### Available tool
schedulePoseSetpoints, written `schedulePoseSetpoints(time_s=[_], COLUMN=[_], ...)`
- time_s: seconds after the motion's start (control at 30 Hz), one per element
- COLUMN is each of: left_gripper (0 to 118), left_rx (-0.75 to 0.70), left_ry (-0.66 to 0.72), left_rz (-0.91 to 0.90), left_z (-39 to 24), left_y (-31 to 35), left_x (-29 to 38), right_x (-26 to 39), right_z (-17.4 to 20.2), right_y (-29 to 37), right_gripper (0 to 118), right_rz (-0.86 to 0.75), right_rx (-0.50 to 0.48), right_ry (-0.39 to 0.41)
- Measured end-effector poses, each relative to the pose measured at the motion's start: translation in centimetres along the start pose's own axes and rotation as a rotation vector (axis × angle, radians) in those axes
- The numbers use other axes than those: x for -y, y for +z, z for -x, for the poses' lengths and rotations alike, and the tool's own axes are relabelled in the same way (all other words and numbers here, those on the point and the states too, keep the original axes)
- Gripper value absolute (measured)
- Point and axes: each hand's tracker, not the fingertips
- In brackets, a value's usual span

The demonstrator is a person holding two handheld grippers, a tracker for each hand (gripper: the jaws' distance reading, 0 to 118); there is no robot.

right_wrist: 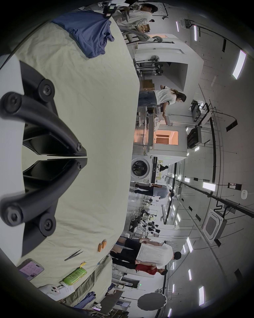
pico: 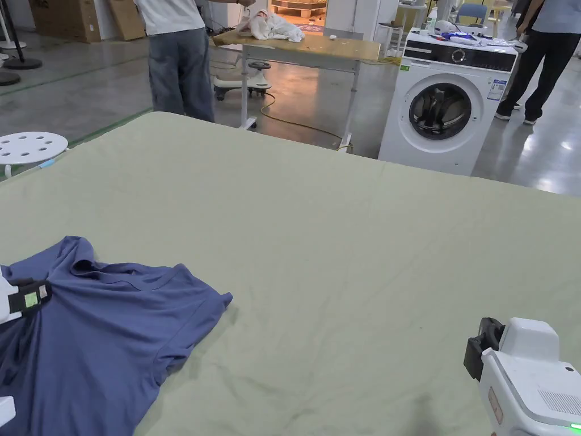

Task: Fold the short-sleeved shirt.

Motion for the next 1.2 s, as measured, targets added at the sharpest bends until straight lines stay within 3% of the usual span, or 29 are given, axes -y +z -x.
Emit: schedulePoseSetpoints(time_s=[0.23,0.6,0.93,1.2], left_gripper=[0,0,0,0], left_rx=[0.117,0.382,0.668,0.87], left_ry=[-0.074,-0.317,-0.365,-0.388], left_rz=[-0.152,-0.271,-0.247,-0.12], left_z=[-5.3,-21.4,-36.2,-44.9], left_y=[2.4,4.9,3.5,1.4], left_x=[-5.8,-10.8,-8.6,-2.3], right_x=[-0.8,-1.5,-1.2,-0.3], right_z=[-0.8,-3.9,-8.2,-11.9], right_y=[0.9,3.2,5.3,6.8], right_gripper=[1,1,1,1], right_rz=[-0.03,-0.08,-0.101,-0.099], right_rx=[0.008,0.049,0.129,0.206], right_ry=[-0.011,-0.044,-0.067,-0.094])
